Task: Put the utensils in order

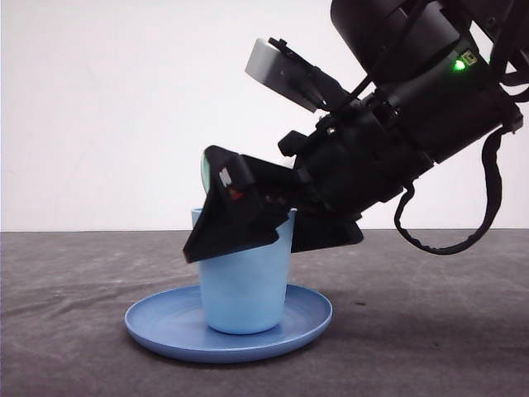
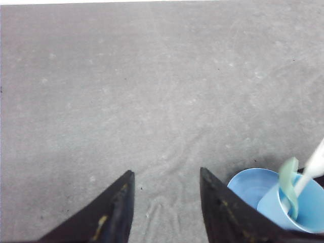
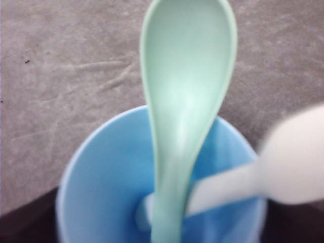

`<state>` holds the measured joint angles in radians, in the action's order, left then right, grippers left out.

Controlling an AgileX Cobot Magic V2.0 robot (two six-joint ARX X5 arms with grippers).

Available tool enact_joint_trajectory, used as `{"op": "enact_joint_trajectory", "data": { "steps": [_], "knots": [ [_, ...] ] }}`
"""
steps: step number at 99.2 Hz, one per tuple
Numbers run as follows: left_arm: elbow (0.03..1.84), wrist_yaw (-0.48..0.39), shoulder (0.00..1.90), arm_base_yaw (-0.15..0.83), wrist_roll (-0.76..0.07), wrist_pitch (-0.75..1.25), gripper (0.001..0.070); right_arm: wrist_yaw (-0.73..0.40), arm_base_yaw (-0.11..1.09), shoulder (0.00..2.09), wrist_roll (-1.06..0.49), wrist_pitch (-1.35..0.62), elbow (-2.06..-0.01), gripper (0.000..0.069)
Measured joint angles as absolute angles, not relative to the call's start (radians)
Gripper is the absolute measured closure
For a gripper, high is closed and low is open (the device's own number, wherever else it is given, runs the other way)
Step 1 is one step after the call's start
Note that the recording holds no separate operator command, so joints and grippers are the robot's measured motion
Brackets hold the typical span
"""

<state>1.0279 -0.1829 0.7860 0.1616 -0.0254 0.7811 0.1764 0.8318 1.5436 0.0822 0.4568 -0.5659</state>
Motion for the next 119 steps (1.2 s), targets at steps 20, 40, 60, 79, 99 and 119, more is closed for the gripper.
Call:
{"op": "enact_joint_trajectory", "data": {
  "steps": [20,40,60,79,99,119],
  "knots": [
    [1.028,-0.183,0.786,0.162,-0.025,0.781,0.0473,0.177,0.826,1.510,0.089,0.345,-0.566,0.0011],
    [1.028,-0.183,0.786,0.162,-0.025,0.781,0.0473,0.174,0.792,1.353,0.095,0.103,-0.566,0.0011],
    [1.028,-0.183,0.786,0.162,-0.026,0.781,0.0473,0.081,0.714,1.134,0.094,-0.238,-0.566,0.0011],
    [1.028,-0.183,0.786,0.162,-0.026,0.781,0.0473,0.036,0.559,0.926,0.118,-0.519,-0.619,0.0011],
    [1.028,-0.183,0.786,0.162,-0.025,0.782,0.0473,0.032,0.355,0.838,0.130,-0.743,-0.809,0.0011],
    [1.028,-0.163,0.786,0.162,-0.025,0.838,0.0474,0.033,0.198,0.838,0.104,-0.859,-0.928,0.0011]
  ]
}}
